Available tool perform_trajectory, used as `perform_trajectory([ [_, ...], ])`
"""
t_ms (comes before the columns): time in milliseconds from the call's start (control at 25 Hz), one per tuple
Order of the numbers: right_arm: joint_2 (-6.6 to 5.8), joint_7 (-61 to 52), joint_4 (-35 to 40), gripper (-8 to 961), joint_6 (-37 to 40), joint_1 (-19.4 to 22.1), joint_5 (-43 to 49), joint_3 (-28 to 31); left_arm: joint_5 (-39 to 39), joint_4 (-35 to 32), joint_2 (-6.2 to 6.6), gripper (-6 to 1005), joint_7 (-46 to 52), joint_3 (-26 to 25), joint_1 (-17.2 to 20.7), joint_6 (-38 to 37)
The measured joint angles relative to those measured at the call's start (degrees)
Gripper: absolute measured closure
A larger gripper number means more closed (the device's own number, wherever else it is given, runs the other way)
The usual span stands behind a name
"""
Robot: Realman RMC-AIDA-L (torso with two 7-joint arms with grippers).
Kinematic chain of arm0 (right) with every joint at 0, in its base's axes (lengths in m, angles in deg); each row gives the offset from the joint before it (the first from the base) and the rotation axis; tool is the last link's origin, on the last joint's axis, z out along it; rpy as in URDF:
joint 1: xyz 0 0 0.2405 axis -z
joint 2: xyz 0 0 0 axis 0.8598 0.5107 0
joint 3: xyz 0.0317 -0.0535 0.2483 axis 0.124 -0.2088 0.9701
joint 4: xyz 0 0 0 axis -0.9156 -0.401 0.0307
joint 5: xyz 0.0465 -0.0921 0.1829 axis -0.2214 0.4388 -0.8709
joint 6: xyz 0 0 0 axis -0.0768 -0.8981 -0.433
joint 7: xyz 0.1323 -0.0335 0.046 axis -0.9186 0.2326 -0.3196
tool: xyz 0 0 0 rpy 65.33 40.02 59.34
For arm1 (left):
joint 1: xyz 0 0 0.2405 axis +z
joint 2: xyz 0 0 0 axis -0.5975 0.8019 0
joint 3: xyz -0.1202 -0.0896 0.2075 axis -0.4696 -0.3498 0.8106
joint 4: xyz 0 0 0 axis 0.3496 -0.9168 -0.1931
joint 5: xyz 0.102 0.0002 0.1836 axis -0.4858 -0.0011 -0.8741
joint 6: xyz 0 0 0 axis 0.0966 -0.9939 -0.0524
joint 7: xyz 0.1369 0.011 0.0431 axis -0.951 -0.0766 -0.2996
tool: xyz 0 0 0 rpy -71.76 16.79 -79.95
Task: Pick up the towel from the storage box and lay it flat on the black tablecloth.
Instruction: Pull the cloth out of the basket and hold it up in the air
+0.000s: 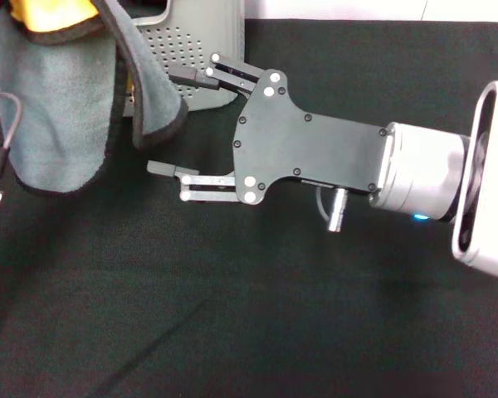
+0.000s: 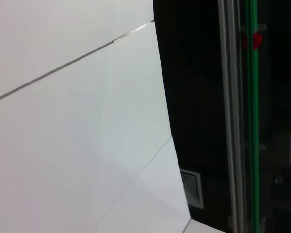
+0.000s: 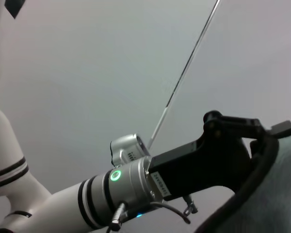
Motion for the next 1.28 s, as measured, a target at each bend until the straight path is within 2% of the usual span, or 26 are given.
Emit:
perform_trajectory([
  [280,0.0,5.1,-0.02,153,1.53,0.67,-4.94,-3.51,2.28,0.12,-0.02,999,-0.74,3.21,-0.28,-0.04],
  [680,0.0,6.9,-0.85,154,2.02,1.26,-8.55,-3.93,5.3,0.15,-0.1,1000,-0.85,8.53,-0.48,-0.04],
  [920,0.0,7.75,-1.59,154,1.94,1.42,-10.5,-3.95,5.41,0.15,-0.1,1000,-0.87,9.53,-0.32,-0.06],
  [1280,0.0,7.81,0.39,153,1.36,6.19,-10.58,-3.48,7.54,0.34,0.03,997,-1.91,9.64,0.77,-0.05],
])
